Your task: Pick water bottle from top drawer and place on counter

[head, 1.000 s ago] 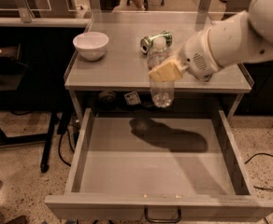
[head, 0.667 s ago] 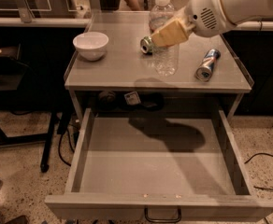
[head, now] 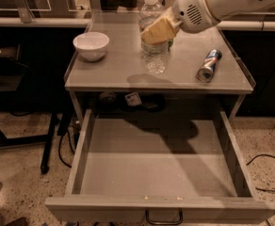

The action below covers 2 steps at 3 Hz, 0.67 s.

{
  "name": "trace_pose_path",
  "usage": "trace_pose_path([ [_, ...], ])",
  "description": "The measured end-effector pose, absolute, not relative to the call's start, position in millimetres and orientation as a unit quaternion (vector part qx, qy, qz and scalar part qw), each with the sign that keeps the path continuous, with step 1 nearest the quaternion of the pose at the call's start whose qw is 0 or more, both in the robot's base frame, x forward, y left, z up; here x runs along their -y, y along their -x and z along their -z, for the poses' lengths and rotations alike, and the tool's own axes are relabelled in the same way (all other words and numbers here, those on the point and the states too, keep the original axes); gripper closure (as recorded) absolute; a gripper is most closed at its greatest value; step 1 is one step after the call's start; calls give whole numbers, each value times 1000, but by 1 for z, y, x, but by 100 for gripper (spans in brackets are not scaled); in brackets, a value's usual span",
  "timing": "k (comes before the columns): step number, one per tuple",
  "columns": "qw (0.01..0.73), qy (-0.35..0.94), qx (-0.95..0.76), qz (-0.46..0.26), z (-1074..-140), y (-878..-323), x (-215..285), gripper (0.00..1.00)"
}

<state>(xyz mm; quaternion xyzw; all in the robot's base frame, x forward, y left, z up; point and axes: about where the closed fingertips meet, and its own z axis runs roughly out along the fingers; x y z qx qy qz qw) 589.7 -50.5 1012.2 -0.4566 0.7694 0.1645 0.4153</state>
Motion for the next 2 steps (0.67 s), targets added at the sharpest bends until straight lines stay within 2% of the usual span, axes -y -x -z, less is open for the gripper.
trace_pose_path([
  [2, 386, 476, -766, -196, -991, -645, 24, 100],
])
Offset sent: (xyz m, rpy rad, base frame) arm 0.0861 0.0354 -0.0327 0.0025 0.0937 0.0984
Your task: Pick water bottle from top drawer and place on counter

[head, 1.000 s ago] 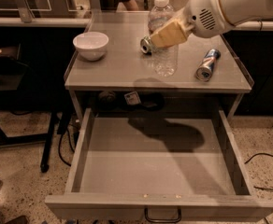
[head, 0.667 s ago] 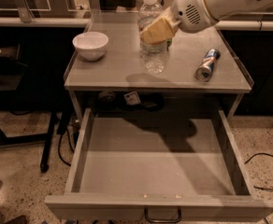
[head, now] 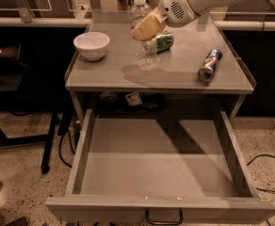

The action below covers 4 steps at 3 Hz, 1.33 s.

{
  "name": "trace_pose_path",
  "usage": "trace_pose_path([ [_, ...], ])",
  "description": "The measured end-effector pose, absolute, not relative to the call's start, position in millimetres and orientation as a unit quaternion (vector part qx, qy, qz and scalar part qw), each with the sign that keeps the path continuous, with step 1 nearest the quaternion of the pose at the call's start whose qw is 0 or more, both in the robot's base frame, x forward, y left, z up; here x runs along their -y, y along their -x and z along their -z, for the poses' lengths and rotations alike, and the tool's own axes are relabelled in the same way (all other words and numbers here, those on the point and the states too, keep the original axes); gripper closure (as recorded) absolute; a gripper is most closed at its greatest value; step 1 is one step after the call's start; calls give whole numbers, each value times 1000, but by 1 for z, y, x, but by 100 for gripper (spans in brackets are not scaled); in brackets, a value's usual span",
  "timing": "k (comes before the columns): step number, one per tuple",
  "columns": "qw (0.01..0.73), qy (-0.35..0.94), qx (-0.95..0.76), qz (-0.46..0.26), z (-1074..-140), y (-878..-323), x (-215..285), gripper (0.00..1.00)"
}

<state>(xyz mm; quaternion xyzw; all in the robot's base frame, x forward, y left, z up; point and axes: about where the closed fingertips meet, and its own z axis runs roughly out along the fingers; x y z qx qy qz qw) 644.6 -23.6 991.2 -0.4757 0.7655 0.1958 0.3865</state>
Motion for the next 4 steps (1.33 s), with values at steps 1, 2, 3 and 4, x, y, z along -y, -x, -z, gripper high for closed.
trace_pose_path([
  [1, 382, 490, -757, -202, -984, -667, 17, 100],
  [2, 384, 503, -745, -210, -980, -685, 13, 100],
  [3, 385, 513, -735, -219, -975, -708, 15, 100],
  [4, 386, 512, -730, -235, -970, -724, 21, 100],
])
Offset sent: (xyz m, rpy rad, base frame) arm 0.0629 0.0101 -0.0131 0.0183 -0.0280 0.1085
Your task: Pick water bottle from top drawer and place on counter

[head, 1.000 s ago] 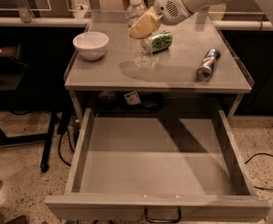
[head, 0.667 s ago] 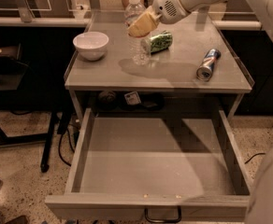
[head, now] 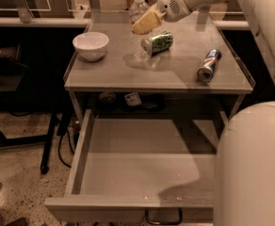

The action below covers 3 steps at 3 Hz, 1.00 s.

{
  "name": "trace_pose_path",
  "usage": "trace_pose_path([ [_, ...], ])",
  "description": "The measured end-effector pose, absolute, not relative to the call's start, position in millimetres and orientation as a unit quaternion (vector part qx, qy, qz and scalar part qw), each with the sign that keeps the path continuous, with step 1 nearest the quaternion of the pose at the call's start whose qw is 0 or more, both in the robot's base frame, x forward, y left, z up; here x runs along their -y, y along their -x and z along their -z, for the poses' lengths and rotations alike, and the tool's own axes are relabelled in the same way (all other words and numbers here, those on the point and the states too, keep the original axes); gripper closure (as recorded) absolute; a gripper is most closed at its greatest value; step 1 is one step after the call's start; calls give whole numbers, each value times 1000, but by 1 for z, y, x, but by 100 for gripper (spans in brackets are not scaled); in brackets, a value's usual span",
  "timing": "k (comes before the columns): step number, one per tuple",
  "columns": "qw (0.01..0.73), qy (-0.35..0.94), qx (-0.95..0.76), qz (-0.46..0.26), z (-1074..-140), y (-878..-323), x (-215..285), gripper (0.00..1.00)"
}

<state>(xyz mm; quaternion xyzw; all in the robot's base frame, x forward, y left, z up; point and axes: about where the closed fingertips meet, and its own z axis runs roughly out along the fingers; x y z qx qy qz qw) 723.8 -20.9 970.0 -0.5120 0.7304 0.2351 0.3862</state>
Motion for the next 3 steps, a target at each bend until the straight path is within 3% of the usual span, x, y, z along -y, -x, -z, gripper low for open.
trace_pose_path([
  [3, 364, 496, -733, -290, -925, -729, 38, 100],
])
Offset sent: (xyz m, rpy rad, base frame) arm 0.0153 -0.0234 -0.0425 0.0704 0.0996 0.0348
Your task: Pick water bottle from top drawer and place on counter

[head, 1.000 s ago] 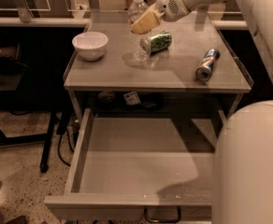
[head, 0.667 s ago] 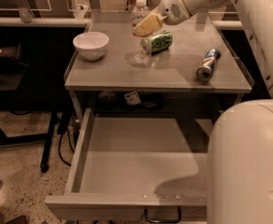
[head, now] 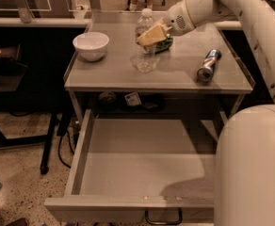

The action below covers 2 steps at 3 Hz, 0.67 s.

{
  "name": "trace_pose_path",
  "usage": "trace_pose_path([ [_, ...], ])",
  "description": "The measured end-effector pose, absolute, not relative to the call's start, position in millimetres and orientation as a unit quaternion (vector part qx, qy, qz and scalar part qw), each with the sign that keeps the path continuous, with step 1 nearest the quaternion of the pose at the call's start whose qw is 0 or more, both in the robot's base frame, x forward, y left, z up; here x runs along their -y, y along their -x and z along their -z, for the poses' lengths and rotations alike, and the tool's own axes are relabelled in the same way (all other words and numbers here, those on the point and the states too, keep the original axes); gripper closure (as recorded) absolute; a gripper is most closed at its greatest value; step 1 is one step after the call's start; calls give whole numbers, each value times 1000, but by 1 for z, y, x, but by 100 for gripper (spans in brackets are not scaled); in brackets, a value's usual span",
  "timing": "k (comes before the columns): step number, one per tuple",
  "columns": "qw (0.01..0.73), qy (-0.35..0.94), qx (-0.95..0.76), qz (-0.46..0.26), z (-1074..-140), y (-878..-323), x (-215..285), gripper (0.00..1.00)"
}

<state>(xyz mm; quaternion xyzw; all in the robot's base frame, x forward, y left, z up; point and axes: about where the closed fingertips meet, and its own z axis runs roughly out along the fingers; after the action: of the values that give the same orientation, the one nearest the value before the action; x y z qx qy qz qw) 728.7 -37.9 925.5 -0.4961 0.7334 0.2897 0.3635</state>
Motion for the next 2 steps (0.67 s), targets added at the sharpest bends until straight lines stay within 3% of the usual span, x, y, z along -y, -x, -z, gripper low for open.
trace_pose_path([
  [2, 373, 484, -729, -308, -919, -717, 46, 100],
])
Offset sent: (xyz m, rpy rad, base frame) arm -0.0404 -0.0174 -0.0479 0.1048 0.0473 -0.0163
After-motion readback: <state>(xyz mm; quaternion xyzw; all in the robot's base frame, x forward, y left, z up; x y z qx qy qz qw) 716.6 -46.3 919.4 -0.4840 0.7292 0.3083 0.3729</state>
